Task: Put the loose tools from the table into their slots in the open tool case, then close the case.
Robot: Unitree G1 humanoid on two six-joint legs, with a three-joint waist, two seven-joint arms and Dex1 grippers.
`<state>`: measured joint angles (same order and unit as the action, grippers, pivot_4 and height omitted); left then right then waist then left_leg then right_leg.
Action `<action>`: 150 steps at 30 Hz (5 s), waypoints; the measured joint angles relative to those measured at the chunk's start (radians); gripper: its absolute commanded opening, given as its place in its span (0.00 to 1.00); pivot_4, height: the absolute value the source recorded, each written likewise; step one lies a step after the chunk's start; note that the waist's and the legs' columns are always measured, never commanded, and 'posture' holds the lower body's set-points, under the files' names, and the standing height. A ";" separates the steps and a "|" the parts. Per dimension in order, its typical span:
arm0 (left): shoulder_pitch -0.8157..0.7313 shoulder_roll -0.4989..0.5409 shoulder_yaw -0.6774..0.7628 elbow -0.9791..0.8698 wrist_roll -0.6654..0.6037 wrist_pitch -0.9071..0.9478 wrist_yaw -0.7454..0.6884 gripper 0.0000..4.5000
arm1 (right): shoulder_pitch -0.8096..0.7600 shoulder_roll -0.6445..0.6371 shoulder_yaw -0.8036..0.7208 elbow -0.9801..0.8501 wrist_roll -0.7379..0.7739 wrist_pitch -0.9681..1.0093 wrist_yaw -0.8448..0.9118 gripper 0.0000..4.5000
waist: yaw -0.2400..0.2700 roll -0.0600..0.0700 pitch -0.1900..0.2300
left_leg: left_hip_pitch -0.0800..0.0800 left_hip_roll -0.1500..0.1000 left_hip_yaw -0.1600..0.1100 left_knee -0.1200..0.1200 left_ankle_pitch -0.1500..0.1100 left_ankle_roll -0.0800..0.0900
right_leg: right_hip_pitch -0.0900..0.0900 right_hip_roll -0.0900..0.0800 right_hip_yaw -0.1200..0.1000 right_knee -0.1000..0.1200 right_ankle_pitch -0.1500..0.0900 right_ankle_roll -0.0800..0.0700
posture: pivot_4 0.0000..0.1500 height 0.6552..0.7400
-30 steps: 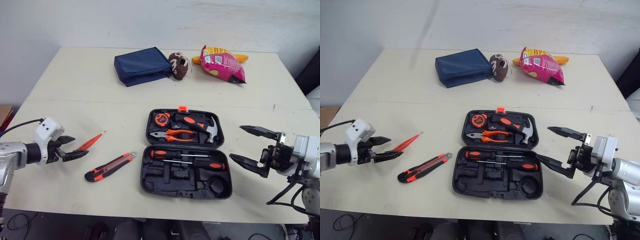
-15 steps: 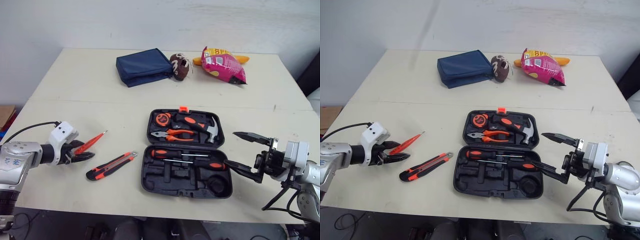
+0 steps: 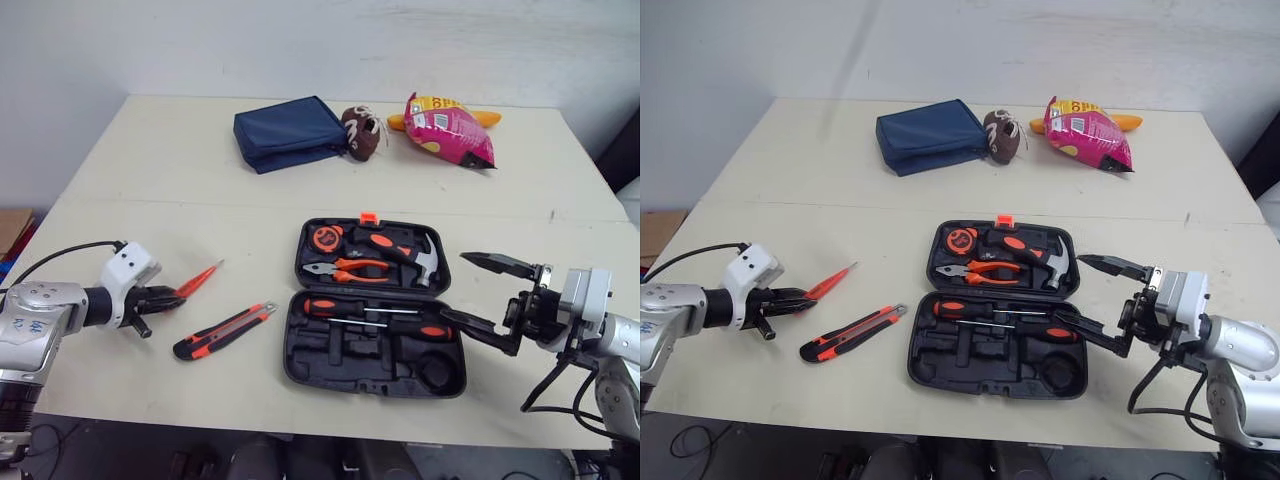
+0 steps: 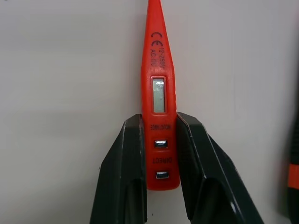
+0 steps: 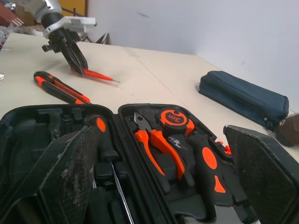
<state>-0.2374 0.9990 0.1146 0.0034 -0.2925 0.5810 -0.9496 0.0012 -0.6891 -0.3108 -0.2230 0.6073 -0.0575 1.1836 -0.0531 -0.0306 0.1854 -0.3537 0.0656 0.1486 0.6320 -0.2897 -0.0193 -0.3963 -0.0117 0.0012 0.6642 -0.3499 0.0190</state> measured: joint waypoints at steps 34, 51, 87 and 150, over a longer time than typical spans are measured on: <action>-0.666 -0.258 -0.787 -0.420 0.143 0.432 -0.179 0.06 | 0.186 -0.048 -0.038 -0.069 -0.002 0.043 -0.020 1.00 | 0.012 -0.002 0.001 | 0.000 -0.001 0.000 0.006 0.003 -0.001 | 0.001 0.004 0.005 0.004 -0.001 0.004 | 1.00 1.00; -0.725 -0.261 -0.882 -0.419 0.163 0.513 -0.179 0.06 | 0.210 -0.024 -0.043 -0.075 -0.002 0.017 -0.007 1.00 | 0.025 -0.002 0.001 | -0.001 -0.001 -0.001 0.009 0.003 -0.001 | 0.001 0.003 0.005 0.005 -0.001 0.004 | 1.00 1.00; -0.709 -0.259 -0.898 -0.387 0.188 0.448 -0.142 0.64 | 0.221 0.014 -0.041 -0.031 -0.015 -0.033 0.015 1.00 | 0.021 -0.002 0.001 | 0.001 0.000 -0.001 0.014 0.002 0.000 | 0.003 0.003 0.005 0.010 -0.001 0.003 | 1.00 1.00; -0.186 -0.450 -0.534 -0.277 0.106 0.004 -0.077 0.01 | 0.182 -0.005 -0.012 -0.019 -0.015 0.004 -0.002 1.00 | 0.014 0.000 0.000 | 0.001 0.000 -0.002 0.011 0.000 0.002 | 0.005 0.003 0.004 0.005 -0.001 0.005 | 1.00 1.00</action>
<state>-0.4230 0.5491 -0.4190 -0.2739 -0.1868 0.5854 -1.0270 0.1833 -0.6939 -0.3232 -0.2421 0.5920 -0.0530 1.1815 -0.0388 -0.0309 0.1853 -0.3525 0.0659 0.1470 0.6429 -0.2901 -0.0176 -0.3916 -0.0084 0.0050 0.6691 -0.3509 0.0238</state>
